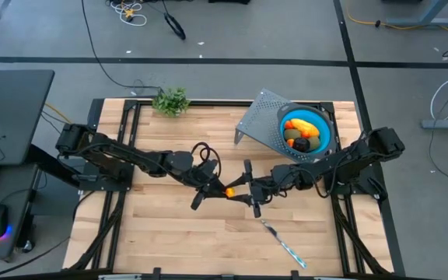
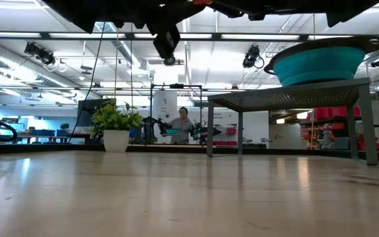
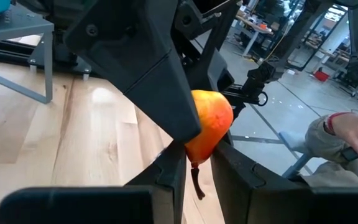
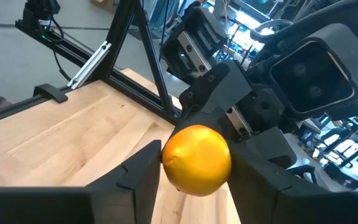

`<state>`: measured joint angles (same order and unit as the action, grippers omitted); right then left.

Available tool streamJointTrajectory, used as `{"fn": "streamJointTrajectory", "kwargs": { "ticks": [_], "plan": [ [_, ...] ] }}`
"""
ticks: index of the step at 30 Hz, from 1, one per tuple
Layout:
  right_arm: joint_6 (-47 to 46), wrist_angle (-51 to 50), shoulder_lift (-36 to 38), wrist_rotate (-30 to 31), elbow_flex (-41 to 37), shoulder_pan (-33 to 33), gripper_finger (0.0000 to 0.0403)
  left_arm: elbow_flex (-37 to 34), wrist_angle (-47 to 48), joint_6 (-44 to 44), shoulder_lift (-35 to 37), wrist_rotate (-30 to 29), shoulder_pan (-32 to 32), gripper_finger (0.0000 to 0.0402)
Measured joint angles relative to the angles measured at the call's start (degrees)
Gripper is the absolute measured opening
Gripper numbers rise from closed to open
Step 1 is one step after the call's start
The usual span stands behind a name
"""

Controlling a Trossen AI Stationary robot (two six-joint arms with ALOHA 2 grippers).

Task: Pick & Place Fruit
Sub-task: Put the pear into the strainer bowl on the shelf

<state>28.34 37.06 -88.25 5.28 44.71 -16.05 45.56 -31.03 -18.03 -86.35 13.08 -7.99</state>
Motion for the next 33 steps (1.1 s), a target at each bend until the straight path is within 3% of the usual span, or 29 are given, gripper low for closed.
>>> {"fn": "streamJointTrajectory", "kwargs": {
  "ticks": [11, 16, 33],
  "plan": [
    [0.6, 0.3, 0.0, -0.2, 0.0, 0.0, 0.0163, 0.0, 0.1, 0.3, 0.0, 0.1, 0.0, 0.0076],
    [0.6, 0.4, 0.0, 0.0, 0.0, 0.0, 0.0162, 0.0, 0.1, 0.3, 0.0, -0.1, 0.0, 0.0095],
    [-0.1, 1.4, 0.2, 1.8, 0.0, -0.1, 0.0162, 0.0, 1.2, 0.0, 1.1, -1.2, 0.4, 0.0292]
  ]
}}
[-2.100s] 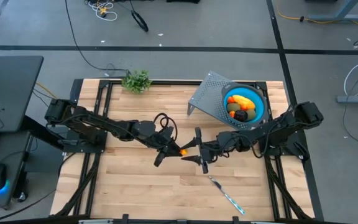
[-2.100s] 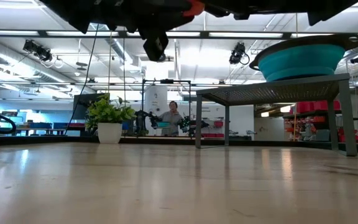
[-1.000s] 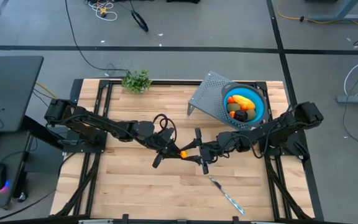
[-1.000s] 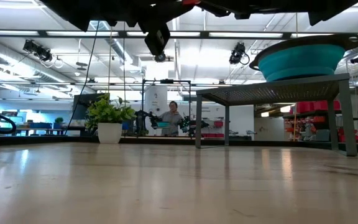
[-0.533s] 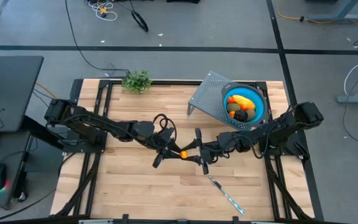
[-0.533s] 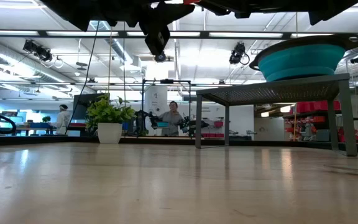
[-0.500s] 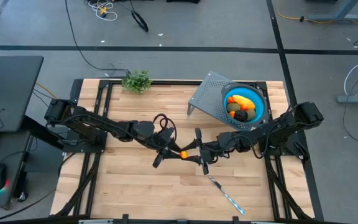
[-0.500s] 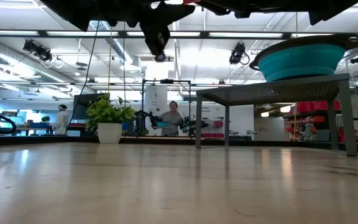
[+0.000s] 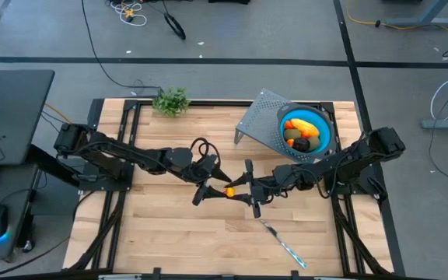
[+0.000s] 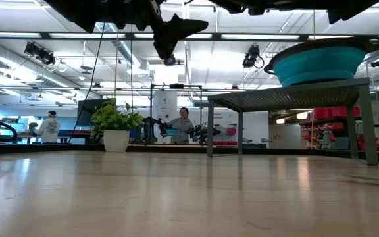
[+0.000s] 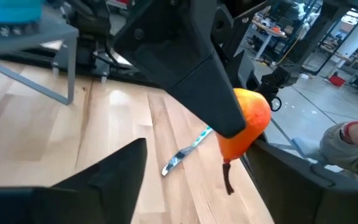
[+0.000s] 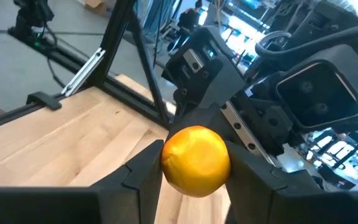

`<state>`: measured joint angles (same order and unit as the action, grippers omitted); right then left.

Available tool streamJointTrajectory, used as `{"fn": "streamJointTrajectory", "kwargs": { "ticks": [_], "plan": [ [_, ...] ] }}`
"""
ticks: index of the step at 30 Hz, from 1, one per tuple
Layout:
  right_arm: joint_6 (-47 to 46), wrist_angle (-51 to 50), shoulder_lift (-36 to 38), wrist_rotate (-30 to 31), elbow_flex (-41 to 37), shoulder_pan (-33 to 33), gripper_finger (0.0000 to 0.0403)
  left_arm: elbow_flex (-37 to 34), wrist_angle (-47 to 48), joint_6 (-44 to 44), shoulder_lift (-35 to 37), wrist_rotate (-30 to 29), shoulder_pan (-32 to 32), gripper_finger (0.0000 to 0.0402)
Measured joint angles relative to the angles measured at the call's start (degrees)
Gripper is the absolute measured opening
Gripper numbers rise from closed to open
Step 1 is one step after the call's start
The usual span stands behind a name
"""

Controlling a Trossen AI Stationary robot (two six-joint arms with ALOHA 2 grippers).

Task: Pick & Place Fruit
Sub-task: Put the pear into the strainer bowl on the shelf

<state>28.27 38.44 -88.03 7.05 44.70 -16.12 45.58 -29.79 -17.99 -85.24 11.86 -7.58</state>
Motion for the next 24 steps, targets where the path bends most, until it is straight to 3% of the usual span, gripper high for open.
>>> {"fn": "streamJointTrajectory", "kwargs": {
  "ticks": [8, 15, 21, 24],
  "plan": [
    [-0.3, -0.8, 0.2, 1.6, 0.0, 0.2, 0.0162, 0.0, 4.1, 0.3, 2.8, 0.2, -0.1, 0.0337],
    [1.5, -0.9, 0.6, 10.6, 0.0, -0.9, 0.0162, 0.0, 7.7, 0.4, 4.3, -1.5, 0.4, 0.0346],
    [-0.9, -4.0, 5.1, 26.4, 0.0, -4.0, 0.0162, 0.0, 14.6, 3.6, 9.5, -12.0, 0.2, 0.0346],
    [-6.5, -11.8, 9.7, 26.6, 0.0, -4.1, 0.0162, 0.0, 14.8, 5.7, 10.7, -18.3, -1.2, 0.0346]
  ]
}}
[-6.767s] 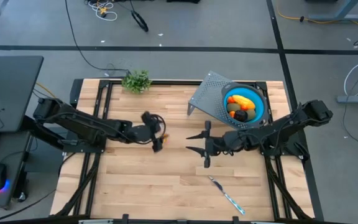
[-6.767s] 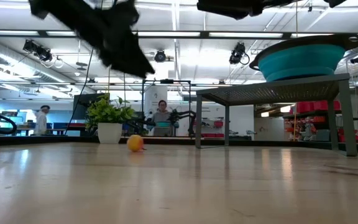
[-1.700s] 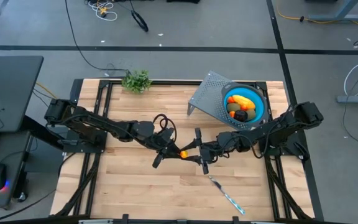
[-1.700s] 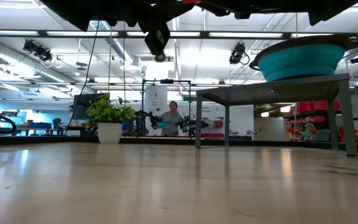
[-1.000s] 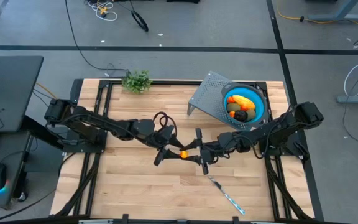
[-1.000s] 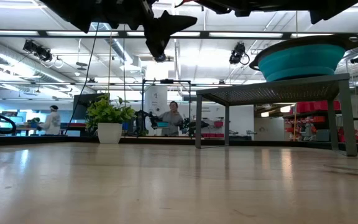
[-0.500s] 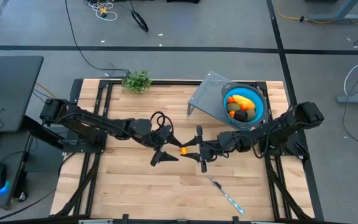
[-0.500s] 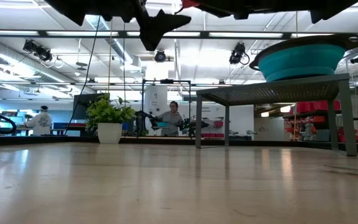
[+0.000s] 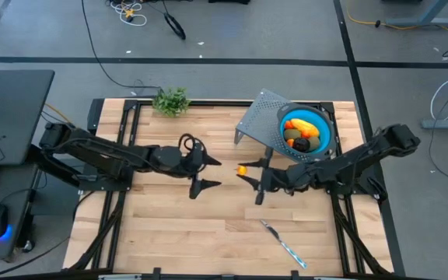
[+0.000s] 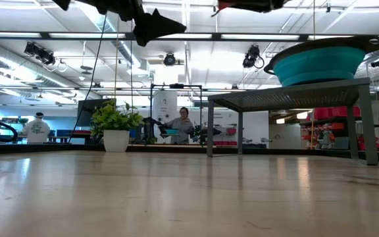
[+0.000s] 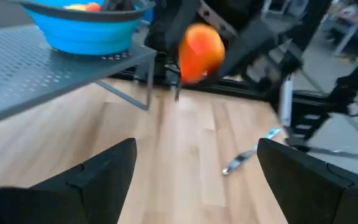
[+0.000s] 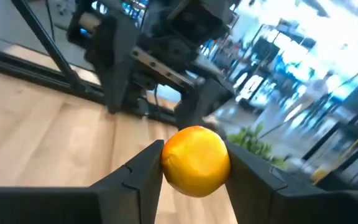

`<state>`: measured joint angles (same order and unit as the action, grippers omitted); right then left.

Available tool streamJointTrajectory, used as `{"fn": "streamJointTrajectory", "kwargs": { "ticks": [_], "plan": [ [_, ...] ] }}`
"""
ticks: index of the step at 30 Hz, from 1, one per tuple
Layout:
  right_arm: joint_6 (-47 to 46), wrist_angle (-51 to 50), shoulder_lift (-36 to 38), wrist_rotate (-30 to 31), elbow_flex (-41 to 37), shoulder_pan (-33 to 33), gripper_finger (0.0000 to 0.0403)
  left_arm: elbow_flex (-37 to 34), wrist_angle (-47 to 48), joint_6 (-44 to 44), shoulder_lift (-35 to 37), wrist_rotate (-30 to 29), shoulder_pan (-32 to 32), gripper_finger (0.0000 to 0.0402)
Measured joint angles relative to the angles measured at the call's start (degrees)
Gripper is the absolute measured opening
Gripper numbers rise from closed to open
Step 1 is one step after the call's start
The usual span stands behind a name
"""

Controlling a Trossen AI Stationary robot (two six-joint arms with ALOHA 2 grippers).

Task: Pick & Place Fruit
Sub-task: Put the pear into the strainer bowl on the shelf

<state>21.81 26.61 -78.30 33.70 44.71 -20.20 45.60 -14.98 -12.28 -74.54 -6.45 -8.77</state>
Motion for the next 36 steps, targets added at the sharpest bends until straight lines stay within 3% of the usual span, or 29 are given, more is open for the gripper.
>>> {"fn": "streamJointTrajectory", "kwargs": {
  "ticks": [6, 17, 22, 29, 33, 36],
  "plan": [
    [-10.5, -18.4, 10.1, -4.0, 0.0, 1.9, 0.0162, 0.0, -0.4, 2.4, -0.4, -1.5, -2.2, 0.0346],
    [-15.6, -36.6, 27.7, 6.6, 0.0, 3.0, 0.0139, 0.0, -0.2, 2.5, -0.4, -3.1, -2.1, 0.0346],
    [-22.3, -48.1, 34.1, 7.2, 0.0, 6.1, 0.014, 0.0, -0.5, 2.5, -0.4, -3.3, -2.1, 0.0346],
    [-27.5, -54.5, 39.2, 7.2, 0.0, 11.7, 0.0142, 0.0, -0.5, 2.5, -0.4, -3.7, -2.1, 0.0346],
    [-30.4, -56.0, 39.9, 11.6, 0.0, 15.2, 0.0142, 0.0, -0.5, 2.5, -0.4, -4.7, -2.1, 0.0346],
    [-30.9, -57.9, 39.7, 9.9, 0.0, 17.7, 0.015, 0.0, 0.0, 2.3, -0.4, -5.4, -2.1, 0.0345]
  ]
}}
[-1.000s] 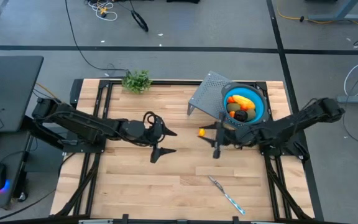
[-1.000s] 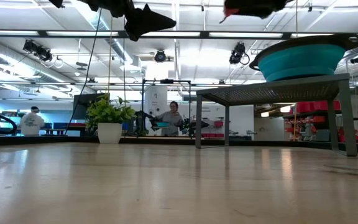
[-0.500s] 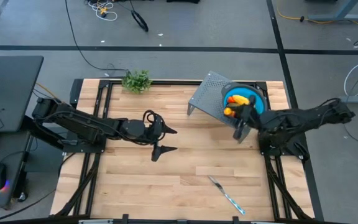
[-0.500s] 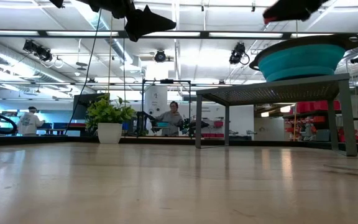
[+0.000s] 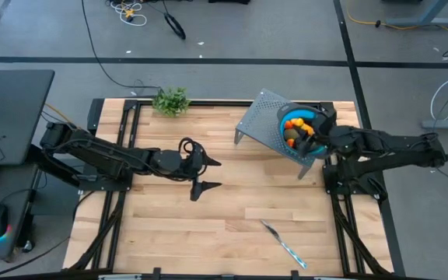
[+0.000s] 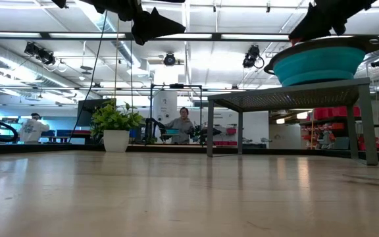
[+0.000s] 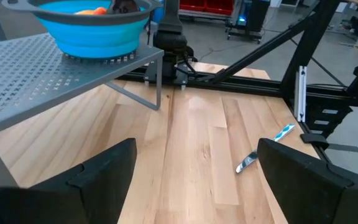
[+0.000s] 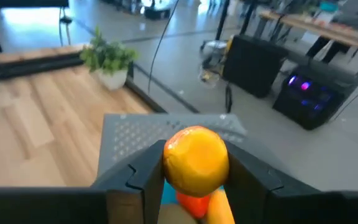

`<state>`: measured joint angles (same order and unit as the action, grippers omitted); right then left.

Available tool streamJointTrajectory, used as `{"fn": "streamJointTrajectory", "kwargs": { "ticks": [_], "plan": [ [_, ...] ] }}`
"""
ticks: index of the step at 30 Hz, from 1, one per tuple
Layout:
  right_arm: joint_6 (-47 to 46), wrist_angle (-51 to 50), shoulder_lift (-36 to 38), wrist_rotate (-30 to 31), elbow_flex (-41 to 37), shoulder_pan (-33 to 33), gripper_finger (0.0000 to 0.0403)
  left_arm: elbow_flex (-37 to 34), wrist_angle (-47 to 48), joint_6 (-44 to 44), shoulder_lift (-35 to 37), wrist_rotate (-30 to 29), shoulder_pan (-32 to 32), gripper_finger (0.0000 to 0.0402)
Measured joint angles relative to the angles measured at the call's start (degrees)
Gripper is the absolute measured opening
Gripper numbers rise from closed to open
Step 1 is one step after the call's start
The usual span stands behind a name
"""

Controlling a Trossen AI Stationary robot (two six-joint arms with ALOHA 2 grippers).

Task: Pick & Place Fruit
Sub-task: Put the pear into the strainer bowl on the shelf, then put the knife on the shelf

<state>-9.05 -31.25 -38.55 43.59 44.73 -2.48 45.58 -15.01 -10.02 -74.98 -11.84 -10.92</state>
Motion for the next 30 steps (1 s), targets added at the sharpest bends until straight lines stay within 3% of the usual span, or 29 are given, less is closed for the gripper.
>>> {"fn": "streamJointTrajectory", "kwargs": {
  "ticks": [3, 9, 13, 18, 21, 23, 30],
  "plan": [
    [-1.2, -1.6, -0.8, -3.4, 0.0, 1.6, 0.0179, 0.0, 0.2, -0.1, 0.0, 0.0, 0.0, 0.0345],
    [-0.3, 0.0, -1.5, -4.2, 0.0, 2.1, 0.0248, 0.0, 0.7, -0.9, 0.0, 0.0, 0.0, 0.0345],
    [0.8, 2.8, -1.5, -5.7, 0.0, 2.1, 0.0267, 0.0, 1.3, -1.4, 0.0, -0.1, 0.0, 0.0345],
    [0.3, 8.2, -1.7, -22.3, 0.0, 0.4, 0.0266, 0.0, 1.3, -1.3, 0.0, -0.2, 0.0, 0.0345],
    [-1.5, 8.0, -3.5, -32.3, 0.0, -2.4, 0.0265, 0.0, 1.0, -0.1, 0.0, -0.2, 0.0, 0.0345],
    [-3.5, 6.4, -5.8, -35.6, 0.0, -5.3, 0.0265, 0.0, 0.7, 0.5, 0.0, -0.3, 0.0, 0.0345],
    [-9.8, 4.2, -16.8, -36.1, 0.0, -17.9, 0.0265, 0.0, -1.5, 3.1, 0.0, -1.3, 0.1, 0.0345]
  ]
}}
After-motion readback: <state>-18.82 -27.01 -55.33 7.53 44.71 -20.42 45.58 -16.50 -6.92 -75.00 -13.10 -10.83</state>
